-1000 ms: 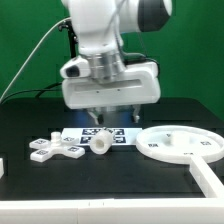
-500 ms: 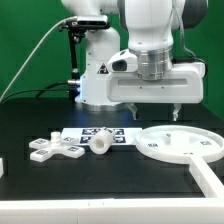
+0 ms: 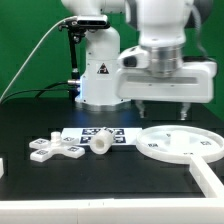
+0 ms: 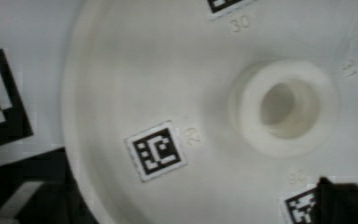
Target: Assemble round table
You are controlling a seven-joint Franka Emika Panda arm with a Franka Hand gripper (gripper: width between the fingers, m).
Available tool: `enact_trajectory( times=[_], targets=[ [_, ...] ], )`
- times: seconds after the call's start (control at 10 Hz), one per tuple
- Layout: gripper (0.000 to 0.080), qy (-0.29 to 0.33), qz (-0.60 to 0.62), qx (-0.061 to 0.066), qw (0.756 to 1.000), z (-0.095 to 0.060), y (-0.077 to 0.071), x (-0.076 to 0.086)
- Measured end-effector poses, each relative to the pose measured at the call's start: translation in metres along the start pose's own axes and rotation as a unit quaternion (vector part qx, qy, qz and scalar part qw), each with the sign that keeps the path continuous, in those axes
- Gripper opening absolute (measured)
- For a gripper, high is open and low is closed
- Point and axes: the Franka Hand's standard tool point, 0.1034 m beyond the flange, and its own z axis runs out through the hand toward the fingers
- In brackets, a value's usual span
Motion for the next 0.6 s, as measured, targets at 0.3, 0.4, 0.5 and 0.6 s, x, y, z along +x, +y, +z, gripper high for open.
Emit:
enact_trajectory(
  times=[0.3, 0.4, 0.5, 0.6],
  targets=[
    [0.0649, 0.023, 0.008, 0.007, 1.0, 0.016, -0.032, -0.002],
    [0.0649, 0.032, 0.004, 0.01, 0.999, 0.024, -0.032, -0.005],
    [0.0649, 0.028, 0.003, 0.009, 1.0, 0.022, -0.032, -0.005],
    [0.0649, 0.03, 0.003, 0.009, 1.0, 0.022, -0.032, -0.004]
  ],
)
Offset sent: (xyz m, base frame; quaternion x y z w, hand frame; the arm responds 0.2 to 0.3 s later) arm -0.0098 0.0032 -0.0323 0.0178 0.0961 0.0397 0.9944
